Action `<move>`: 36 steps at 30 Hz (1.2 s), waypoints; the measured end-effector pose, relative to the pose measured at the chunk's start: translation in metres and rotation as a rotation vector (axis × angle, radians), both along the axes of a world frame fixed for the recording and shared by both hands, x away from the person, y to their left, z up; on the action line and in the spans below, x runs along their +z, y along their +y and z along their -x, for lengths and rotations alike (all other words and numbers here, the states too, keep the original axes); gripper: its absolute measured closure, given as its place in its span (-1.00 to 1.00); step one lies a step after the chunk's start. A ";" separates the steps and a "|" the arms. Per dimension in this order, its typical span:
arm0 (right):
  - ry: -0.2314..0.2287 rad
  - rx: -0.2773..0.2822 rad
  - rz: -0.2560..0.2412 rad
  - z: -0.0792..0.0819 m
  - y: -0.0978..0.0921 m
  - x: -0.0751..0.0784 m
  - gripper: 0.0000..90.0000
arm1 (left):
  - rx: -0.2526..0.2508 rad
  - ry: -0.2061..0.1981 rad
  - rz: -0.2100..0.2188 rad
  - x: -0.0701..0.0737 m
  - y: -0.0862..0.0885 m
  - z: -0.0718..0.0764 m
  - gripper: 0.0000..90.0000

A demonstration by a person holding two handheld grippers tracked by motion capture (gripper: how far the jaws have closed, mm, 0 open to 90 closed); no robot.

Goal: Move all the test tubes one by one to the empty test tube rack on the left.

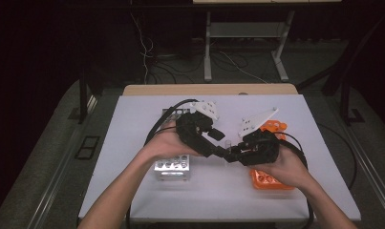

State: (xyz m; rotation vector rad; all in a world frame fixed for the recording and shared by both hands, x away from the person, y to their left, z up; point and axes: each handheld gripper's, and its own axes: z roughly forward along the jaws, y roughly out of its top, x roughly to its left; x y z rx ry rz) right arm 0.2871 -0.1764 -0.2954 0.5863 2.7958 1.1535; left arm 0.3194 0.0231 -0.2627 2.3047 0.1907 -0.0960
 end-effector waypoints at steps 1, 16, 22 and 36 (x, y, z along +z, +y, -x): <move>0.001 0.001 0.001 0.000 0.001 0.000 0.67 | -0.005 0.000 -0.001 0.000 -0.001 0.000 -0.01; 0.007 0.014 -0.001 -0.001 0.009 -0.003 0.67 | -0.042 -0.010 -0.036 0.000 -0.004 0.001 0.65; 0.016 0.017 -0.002 -0.001 0.010 -0.006 0.66 | -0.058 -0.009 -0.053 -0.001 -0.006 -0.001 0.66; 0.022 -0.037 -0.055 -0.002 -0.002 -0.007 0.01 | -0.027 -0.011 -0.072 0.006 -0.001 -0.008 0.66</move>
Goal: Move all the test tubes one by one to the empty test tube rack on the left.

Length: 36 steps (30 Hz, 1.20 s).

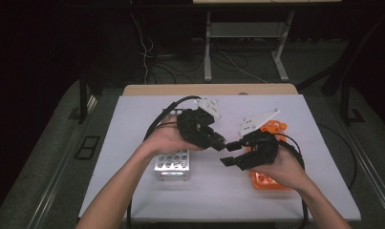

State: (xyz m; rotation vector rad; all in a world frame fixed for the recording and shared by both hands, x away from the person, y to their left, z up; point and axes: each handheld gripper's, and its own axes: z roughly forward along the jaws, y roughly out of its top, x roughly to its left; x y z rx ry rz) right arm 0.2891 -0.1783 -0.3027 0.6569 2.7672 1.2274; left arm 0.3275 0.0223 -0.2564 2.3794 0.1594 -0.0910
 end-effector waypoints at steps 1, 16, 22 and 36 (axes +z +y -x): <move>-0.005 -0.015 -0.006 0.001 -0.003 0.000 -0.09 | 0.004 0.001 0.000 0.001 0.001 -0.001 0.66; -0.010 -0.133 -0.096 0.010 -0.032 -0.004 -0.98 | 0.099 -0.019 0.011 0.019 0.025 -0.022 0.66; -0.018 -0.174 -0.141 0.018 -0.048 -0.006 -0.99 | 0.147 -0.033 0.020 0.027 0.040 -0.032 0.66; -0.017 -0.242 -0.160 0.041 -0.082 -0.018 -0.99 | 0.272 -0.032 0.017 0.025 0.070 -0.058 0.66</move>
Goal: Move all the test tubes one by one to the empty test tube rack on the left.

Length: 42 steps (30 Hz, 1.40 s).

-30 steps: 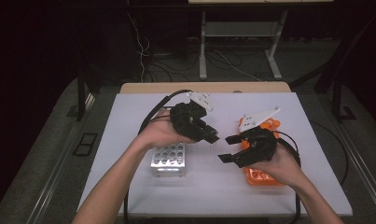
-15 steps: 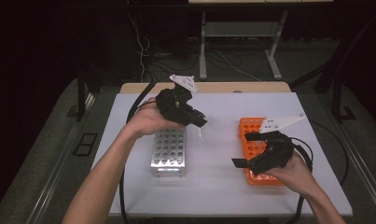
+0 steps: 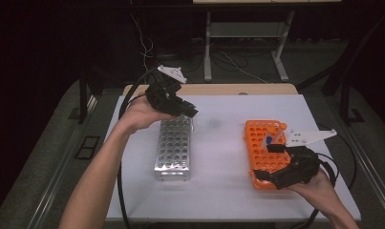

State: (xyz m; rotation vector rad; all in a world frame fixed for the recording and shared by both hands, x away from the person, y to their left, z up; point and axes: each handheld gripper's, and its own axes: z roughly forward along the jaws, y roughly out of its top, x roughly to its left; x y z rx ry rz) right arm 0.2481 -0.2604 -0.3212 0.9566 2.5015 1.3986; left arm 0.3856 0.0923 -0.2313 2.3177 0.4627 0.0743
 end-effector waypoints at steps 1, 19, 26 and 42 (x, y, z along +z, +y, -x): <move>0.001 -0.007 -0.001 0.002 -0.004 -0.001 -0.99 | 0.009 -0.002 -0.003 0.000 0.002 -0.002 0.66; 0.035 -0.104 -0.011 0.020 -0.042 -0.026 -0.99 | 0.172 -0.019 0.007 -0.010 0.032 -0.045 0.66; 0.077 -0.116 -0.005 0.023 -0.045 -0.047 -0.99 | 0.203 -0.022 -0.002 -0.024 0.025 -0.061 0.66; 0.102 -0.143 -0.030 0.023 -0.057 -0.062 -0.99 | 0.235 -0.005 -0.027 -0.061 0.016 -0.085 0.66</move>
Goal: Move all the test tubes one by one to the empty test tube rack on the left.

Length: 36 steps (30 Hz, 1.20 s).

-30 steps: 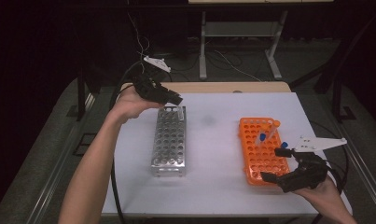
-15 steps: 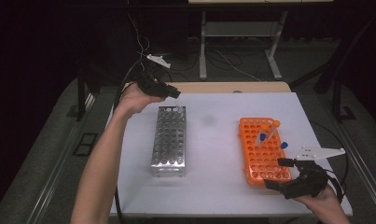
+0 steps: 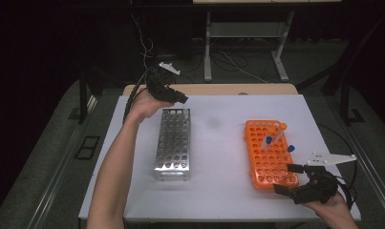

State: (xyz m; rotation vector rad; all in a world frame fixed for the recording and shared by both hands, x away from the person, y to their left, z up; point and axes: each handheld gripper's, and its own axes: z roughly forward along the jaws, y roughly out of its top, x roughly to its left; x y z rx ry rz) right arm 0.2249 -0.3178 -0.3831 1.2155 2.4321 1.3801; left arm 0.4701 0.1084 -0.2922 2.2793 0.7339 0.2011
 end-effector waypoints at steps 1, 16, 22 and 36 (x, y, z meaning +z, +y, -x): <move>0.004 -0.001 0.001 0.000 0.000 0.000 -0.99 | 0.005 0.002 0.003 -0.002 0.000 -0.001 0.66; 0.002 -0.003 -0.003 0.001 -0.002 0.000 -0.99 | 0.005 0.024 -0.037 -0.025 -0.007 -0.010 0.66; -0.001 -0.004 -0.002 0.001 -0.004 0.000 -0.99 | 0.010 0.034 -0.042 -0.034 -0.006 -0.011 0.66; -0.004 -0.014 -0.008 0.000 -0.006 0.001 -0.99 | 0.008 0.064 -0.034 -0.050 -0.006 -0.009 0.56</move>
